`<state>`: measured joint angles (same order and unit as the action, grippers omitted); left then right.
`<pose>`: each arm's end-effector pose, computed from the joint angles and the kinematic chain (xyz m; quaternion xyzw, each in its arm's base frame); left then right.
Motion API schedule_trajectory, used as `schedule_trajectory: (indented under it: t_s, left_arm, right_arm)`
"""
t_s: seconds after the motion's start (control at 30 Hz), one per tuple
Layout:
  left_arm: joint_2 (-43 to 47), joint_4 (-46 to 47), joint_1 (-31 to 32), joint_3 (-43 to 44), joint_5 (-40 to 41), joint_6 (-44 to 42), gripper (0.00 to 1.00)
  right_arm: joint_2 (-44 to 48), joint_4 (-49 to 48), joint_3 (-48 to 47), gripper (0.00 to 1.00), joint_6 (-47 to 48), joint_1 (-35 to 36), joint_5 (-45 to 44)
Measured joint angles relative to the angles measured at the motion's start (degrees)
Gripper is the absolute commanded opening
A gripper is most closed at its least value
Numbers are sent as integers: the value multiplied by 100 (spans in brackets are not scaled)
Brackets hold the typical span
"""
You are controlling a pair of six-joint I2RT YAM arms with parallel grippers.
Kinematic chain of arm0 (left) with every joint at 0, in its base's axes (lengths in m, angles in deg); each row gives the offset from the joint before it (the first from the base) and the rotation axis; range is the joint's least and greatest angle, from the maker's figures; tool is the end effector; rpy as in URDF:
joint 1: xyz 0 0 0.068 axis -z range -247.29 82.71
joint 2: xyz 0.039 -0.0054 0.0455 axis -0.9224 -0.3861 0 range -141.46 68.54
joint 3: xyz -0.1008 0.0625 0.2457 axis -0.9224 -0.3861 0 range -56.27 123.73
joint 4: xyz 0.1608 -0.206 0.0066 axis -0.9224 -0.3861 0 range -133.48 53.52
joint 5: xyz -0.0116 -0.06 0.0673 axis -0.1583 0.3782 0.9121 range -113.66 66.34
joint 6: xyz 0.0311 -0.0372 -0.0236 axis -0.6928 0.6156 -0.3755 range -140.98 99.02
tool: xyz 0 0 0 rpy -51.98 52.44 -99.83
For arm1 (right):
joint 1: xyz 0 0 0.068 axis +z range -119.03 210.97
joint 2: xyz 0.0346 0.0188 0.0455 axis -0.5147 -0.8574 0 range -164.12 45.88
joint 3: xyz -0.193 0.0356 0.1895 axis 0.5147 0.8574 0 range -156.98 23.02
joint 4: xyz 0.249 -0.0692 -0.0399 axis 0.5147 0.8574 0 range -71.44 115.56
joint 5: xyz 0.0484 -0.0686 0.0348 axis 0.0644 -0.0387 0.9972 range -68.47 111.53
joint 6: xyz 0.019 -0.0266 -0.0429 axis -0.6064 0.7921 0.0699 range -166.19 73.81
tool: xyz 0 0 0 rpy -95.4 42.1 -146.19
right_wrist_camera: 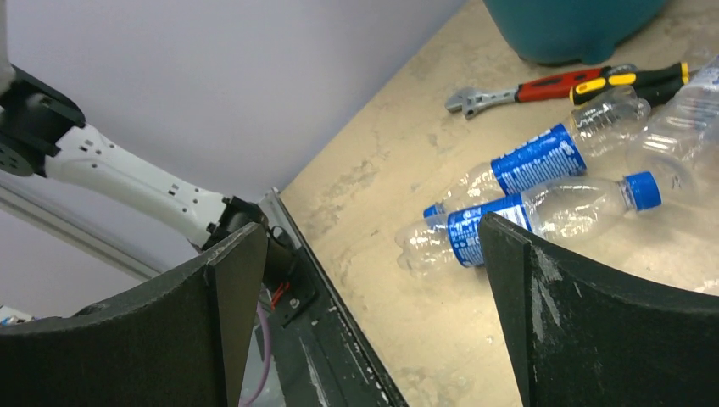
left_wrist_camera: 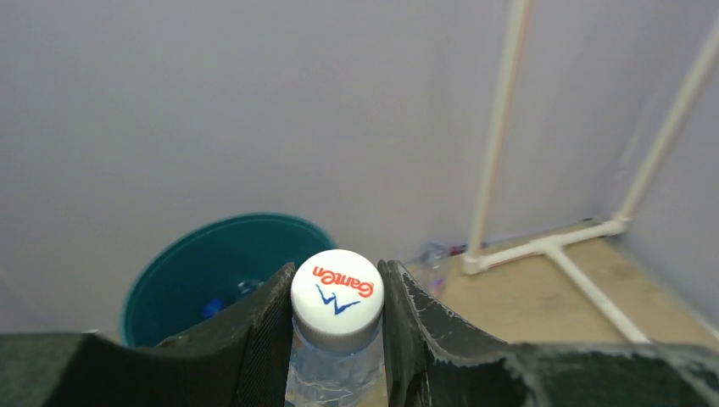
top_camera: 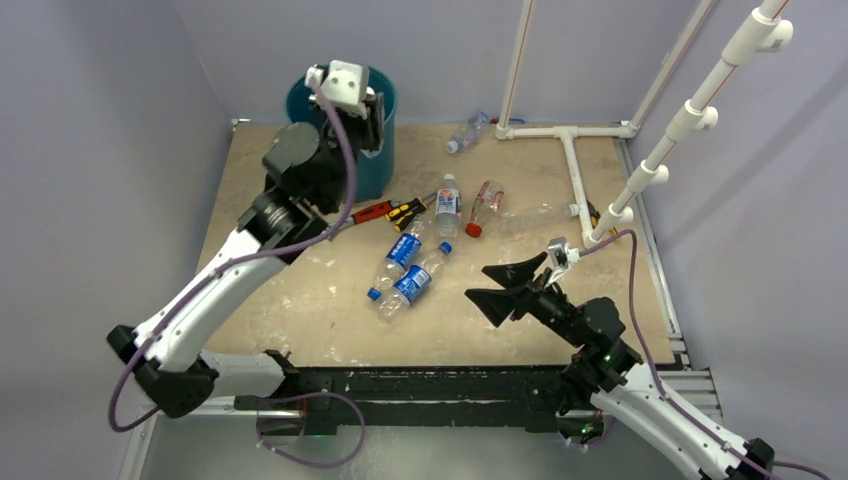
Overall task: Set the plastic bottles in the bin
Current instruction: Place the plastic bottle in the trash bin.
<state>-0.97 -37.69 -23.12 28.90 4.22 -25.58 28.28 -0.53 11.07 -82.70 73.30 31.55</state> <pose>0.1905 -0.1618 0.5110 0.0720 0.6202 -0.1207 0.7718 0.0876 0.0882 0.2542 -0.0997 0.6129 0.5383 0.5698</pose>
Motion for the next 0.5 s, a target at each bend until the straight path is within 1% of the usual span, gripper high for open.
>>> schedule_trajectory:
  t_s: [0.13, 0.23, 0.33, 0.5]
  left_arm:
    - [-686, 24, -774, 144, 9, -57, 0]
    - [-977, 144, -1215, 142, 186, -63, 0]
    - [-1016, 503, -1290, 122, 391, -107, 0]
    - [-951, 1152, -1335, -28, 378, -107, 0]
  right_arm:
    - [-87, 33, 61, 96, -13, 2, -2]
    - [-111, 44, 125, 96, -17, 2, 7]
    - [-101, 92, 173, 96, -11, 2, 7]
    - [-37, 118, 323, 97, -11, 2, 7]
